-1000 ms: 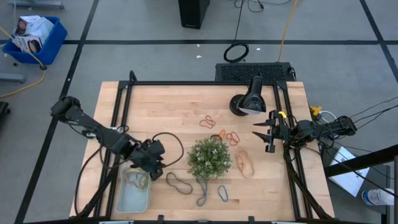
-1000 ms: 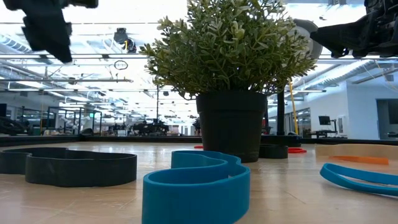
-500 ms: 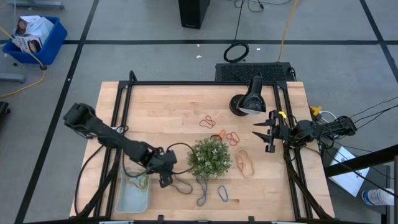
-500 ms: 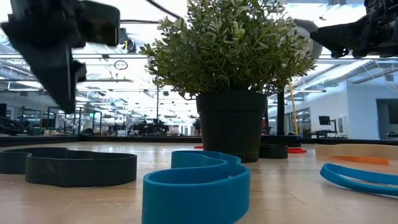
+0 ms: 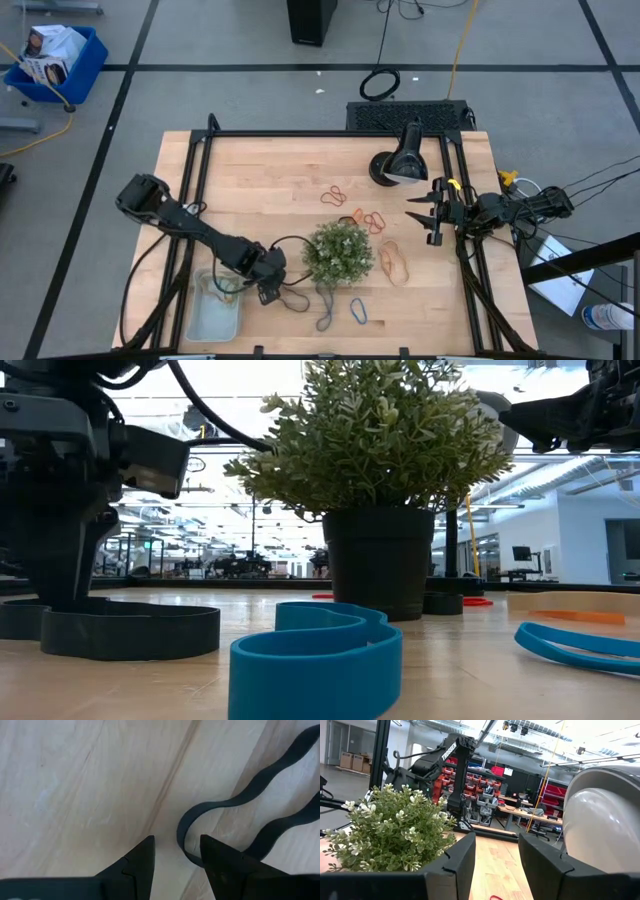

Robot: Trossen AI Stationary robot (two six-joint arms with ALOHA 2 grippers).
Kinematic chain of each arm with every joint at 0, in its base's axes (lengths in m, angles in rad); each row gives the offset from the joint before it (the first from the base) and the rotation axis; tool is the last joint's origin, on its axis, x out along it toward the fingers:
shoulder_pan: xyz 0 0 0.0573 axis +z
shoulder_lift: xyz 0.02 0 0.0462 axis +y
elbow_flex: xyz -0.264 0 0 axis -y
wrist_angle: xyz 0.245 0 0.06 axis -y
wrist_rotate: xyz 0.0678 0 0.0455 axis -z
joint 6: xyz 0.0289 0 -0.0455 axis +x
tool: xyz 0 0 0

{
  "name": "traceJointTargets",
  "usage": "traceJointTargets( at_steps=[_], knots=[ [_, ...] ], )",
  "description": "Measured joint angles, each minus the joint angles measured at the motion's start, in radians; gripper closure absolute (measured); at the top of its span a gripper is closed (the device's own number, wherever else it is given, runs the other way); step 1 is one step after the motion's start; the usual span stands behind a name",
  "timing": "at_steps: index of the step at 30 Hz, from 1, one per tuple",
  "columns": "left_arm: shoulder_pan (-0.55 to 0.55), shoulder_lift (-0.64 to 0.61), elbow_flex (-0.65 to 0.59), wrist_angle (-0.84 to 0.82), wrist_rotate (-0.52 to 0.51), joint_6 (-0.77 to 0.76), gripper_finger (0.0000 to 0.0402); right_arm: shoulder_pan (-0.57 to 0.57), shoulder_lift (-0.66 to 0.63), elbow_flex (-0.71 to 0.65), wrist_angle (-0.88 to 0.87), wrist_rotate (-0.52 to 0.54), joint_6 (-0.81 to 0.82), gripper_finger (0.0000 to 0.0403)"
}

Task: Pick and place rubber bands into bin
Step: Put the bottom black rubber band into the blue bin

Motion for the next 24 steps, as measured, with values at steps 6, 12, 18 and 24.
traceJointTargets(
  at_steps=[6, 12, 18, 24],
  knots=[
    [0.000, 0.000, 0.000, 0.002, -0.040, -0.003, 0.0236, 0.000, 0.000, 0.000, 0.000, 0.000, 0.000, 0.0257],
    [0.000, 0.000, 0.000, 0.002, -0.016, 0.005, 0.0236, 0.000, 0.000, 0.000, 0.000, 0.000, 0.000, 0.0257],
    [0.000, 0.000, 0.000, 0.002, -0.018, -0.029, 0.0236, 0.000, 0.000, 0.000, 0.000, 0.000, 0.000, 0.0257],
    [0.000, 0.000, 0.000, 0.002, -0.019, -0.052, 0.0236, 0.000, 0.000, 0.000, 0.000, -0.001, -0.001, 0.0257]
  ],
)
